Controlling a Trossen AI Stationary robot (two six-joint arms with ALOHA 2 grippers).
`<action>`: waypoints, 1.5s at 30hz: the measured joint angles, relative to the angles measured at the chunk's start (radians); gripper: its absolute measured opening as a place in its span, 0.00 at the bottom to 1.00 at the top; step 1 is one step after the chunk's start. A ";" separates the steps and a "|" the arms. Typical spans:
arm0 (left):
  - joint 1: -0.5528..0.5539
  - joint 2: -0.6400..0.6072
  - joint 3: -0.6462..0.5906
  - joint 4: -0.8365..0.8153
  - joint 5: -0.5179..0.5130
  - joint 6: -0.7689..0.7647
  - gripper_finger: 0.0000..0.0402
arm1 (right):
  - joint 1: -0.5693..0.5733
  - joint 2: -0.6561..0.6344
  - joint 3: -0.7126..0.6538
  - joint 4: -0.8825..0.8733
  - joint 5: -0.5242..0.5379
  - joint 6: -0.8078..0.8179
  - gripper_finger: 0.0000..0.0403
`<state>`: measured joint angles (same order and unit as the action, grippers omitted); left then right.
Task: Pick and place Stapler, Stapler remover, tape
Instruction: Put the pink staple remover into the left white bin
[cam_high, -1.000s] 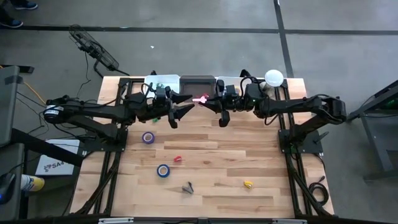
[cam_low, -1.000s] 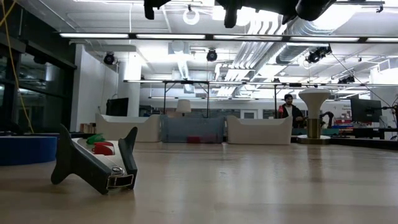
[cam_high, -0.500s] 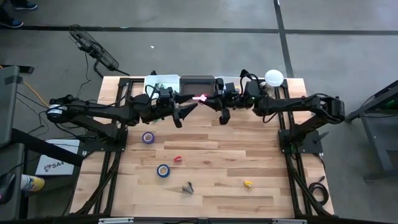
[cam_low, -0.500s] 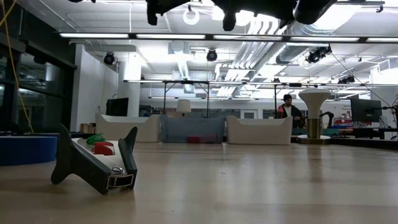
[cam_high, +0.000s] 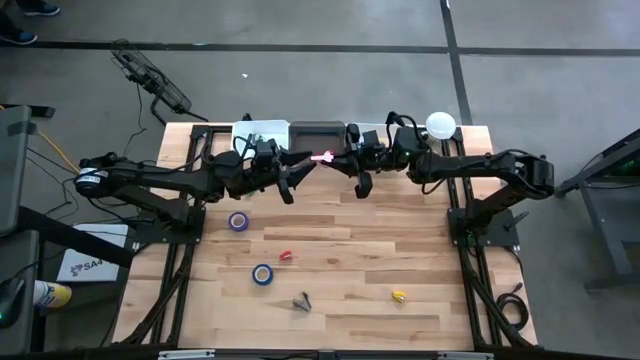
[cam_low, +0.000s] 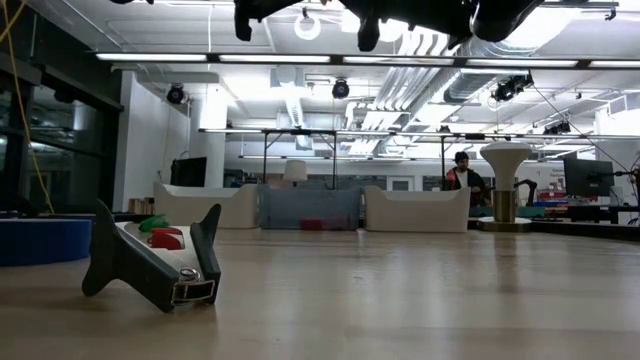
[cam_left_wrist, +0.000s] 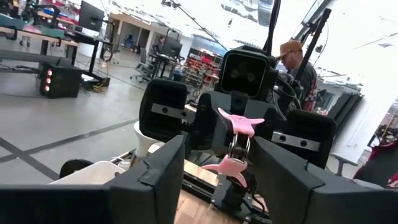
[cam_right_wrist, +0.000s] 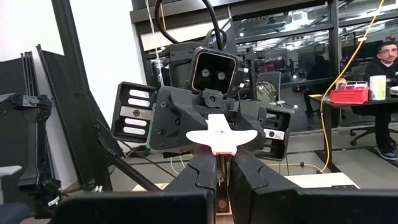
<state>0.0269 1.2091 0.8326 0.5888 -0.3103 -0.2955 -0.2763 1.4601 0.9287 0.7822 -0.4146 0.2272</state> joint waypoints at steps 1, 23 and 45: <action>0.000 0.000 0.000 -0.001 0.000 0.000 0.42 | -0.003 0.000 0.000 0.000 -0.007 0.000 0.01; -0.001 0.006 0.000 -0.015 -0.016 0.003 0.28 | -0.010 0.067 0.058 0.001 -0.087 -0.007 0.01; -0.001 0.006 0.000 -0.017 -0.018 0.030 0.08 | -0.041 0.077 0.098 -0.075 -0.157 0.021 0.03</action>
<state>0.0261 1.2156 0.8330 0.5720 -0.3288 -0.2657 -0.3172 1.5372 1.0267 0.7074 -0.5716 0.2484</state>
